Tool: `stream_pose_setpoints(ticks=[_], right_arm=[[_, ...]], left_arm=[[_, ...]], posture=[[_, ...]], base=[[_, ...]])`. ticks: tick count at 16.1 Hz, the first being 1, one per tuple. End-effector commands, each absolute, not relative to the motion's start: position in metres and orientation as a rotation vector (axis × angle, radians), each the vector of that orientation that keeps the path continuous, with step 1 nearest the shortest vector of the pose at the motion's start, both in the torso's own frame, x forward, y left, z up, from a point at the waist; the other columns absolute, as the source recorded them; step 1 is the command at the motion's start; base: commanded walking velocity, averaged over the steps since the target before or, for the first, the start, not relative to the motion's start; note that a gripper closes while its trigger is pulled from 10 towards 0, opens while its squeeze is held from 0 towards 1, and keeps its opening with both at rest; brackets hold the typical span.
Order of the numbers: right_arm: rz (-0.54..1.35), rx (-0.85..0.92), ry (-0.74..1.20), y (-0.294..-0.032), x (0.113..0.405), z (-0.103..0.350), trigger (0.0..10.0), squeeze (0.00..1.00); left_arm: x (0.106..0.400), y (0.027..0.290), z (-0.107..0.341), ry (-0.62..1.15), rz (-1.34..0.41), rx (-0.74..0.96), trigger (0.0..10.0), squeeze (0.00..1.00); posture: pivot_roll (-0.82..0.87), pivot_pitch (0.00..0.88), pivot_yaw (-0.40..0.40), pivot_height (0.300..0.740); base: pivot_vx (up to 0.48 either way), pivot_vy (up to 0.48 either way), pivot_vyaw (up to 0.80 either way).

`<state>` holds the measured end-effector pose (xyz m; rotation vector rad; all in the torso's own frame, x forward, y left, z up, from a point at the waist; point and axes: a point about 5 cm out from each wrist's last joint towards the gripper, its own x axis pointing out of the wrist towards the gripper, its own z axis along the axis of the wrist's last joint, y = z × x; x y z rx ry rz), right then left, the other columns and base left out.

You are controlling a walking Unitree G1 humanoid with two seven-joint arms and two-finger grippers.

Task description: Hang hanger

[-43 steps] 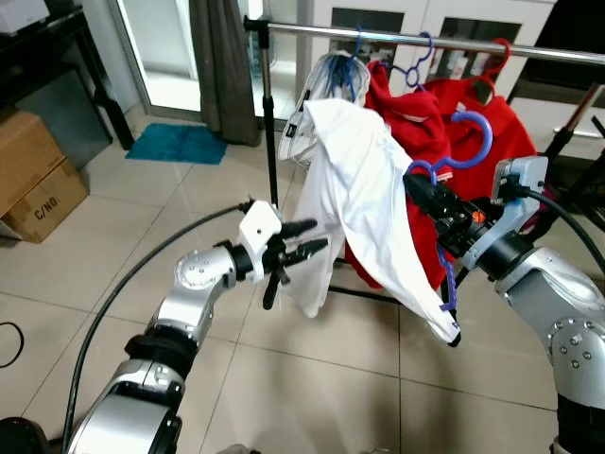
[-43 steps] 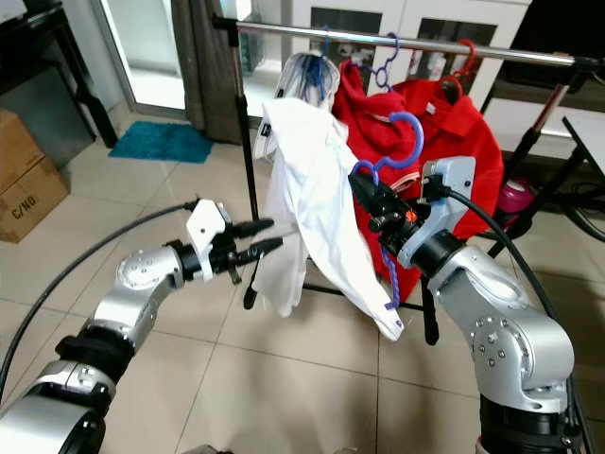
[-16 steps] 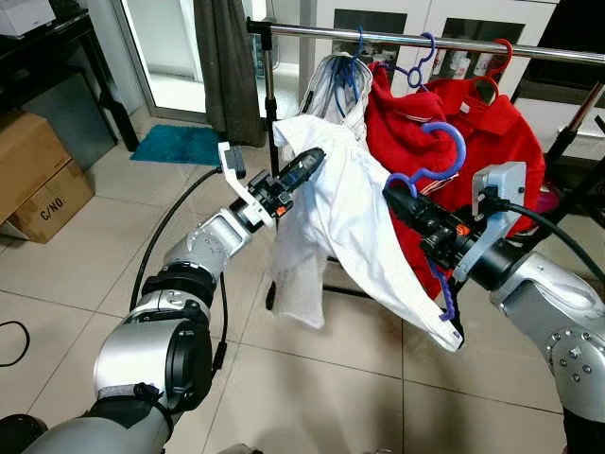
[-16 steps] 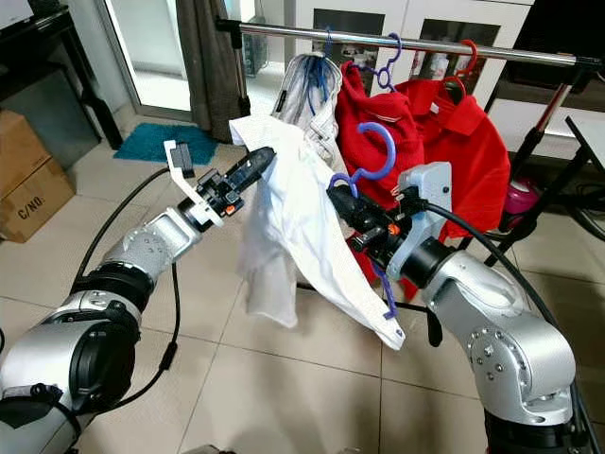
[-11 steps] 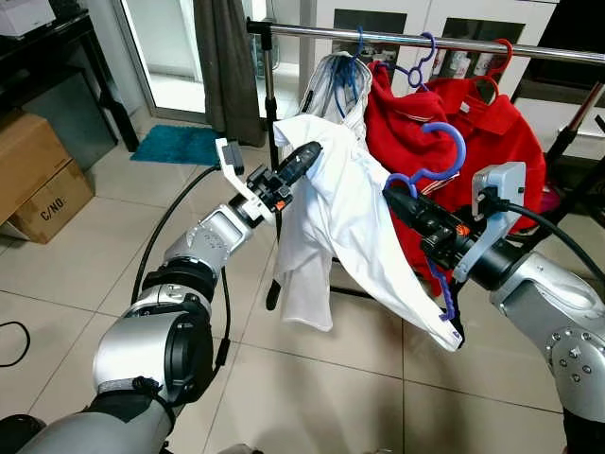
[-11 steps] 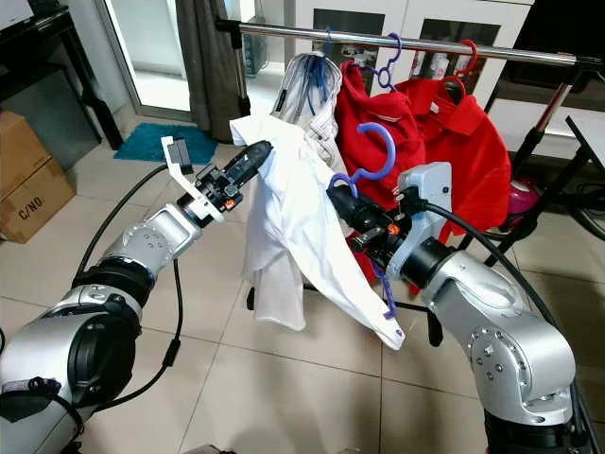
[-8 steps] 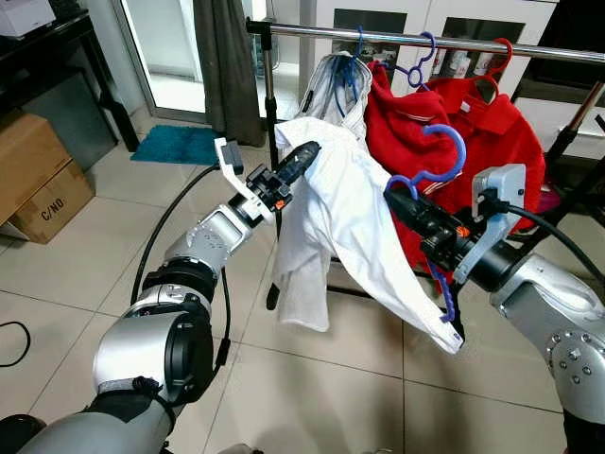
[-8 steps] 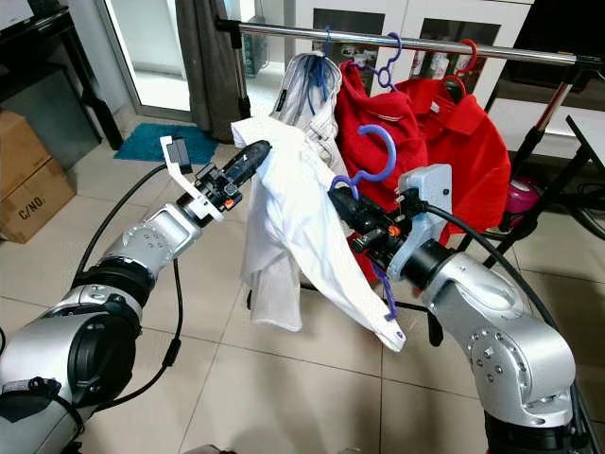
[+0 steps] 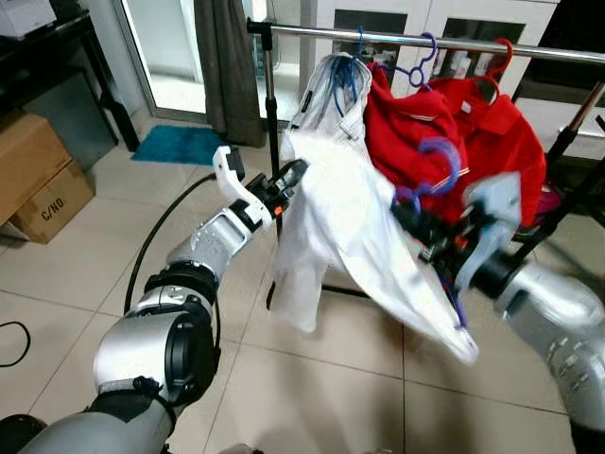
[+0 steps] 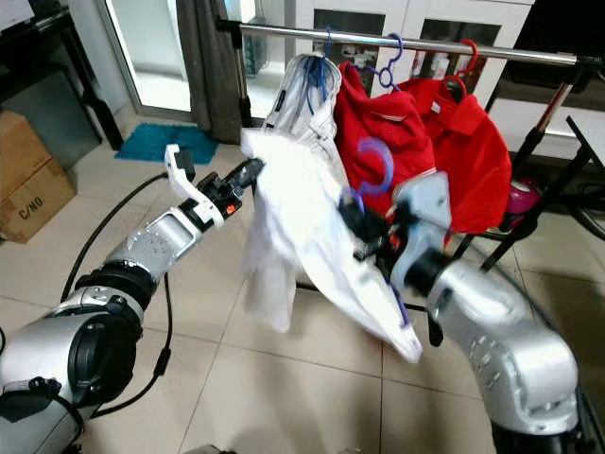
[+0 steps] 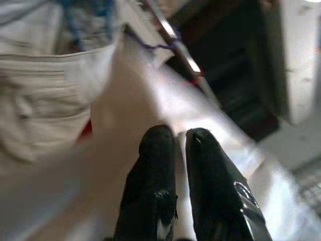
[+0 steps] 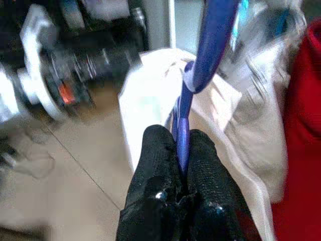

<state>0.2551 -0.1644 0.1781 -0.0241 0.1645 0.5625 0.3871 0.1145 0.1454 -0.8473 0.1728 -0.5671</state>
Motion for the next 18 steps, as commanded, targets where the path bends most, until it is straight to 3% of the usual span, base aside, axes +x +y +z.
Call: stream_pose_setpoints(ticks=[1,7,10,11,12,13,14,18], right_arm=[[0.564,-0.080,0.195,-0.160,0.252,0.166,10.0,0.00],[0.647,-0.104,0.223,-0.146,0.238,0.144,10.0,0.00],[0.648,-0.068,0.139,-0.151,0.239,0.158,10.0,0.00],[0.656,-0.066,0.117,-0.154,0.239,0.164,10.0,0.00],[0.658,-0.069,0.109,-0.156,0.239,0.166,10.0,0.00],[0.648,-0.063,0.094,-0.161,0.241,0.172,10.0,0.00],[0.640,-0.053,0.075,-0.165,0.245,0.178,10.0,0.00],[0.665,-0.011,0.039,-0.167,0.248,0.190,10.0,0.00]], left_arm=[[0.389,0.123,0.142,0.193,-0.462,-0.822,0.0,0.00],[0.388,0.121,0.139,0.213,-0.454,-0.774,0.0,0.00],[0.381,0.111,0.150,0.067,-0.685,-0.423,0.0,0.00],[0.377,0.117,0.154,-0.019,-0.743,-0.226,10.0,0.00],[0.375,0.120,0.156,-0.058,-0.759,-0.140,10.0,0.00],[0.368,0.128,0.161,-0.149,-0.819,0.076,10.0,1.00],[0.357,0.138,0.161,-0.215,-0.892,0.304,10.0,1.00],[0.337,0.148,0.149,-0.279,-0.992,0.506,10.0,1.00]], posture=[[-0.29,0.011,0.060,0.740],[-0.29,0.019,0.062,0.740],[-0.30,0.017,0.073,0.740],[-0.30,0.015,0.074,0.740],[-0.29,0.015,0.074,0.740],[-0.29,0.014,0.072,0.740],[-0.28,0.011,0.067,0.740],[-0.27,0.001,0.059,0.740]], base=[[0.000,0.000,0.00],[0.000,0.000,0.00],[0.000,0.000,0.00],[0.000,0.000,0.00],[0.000,0.000,0.00],[0.000,0.000,0.00],[0.000,0.000,0.00],[0.000,0.000,0.00]])
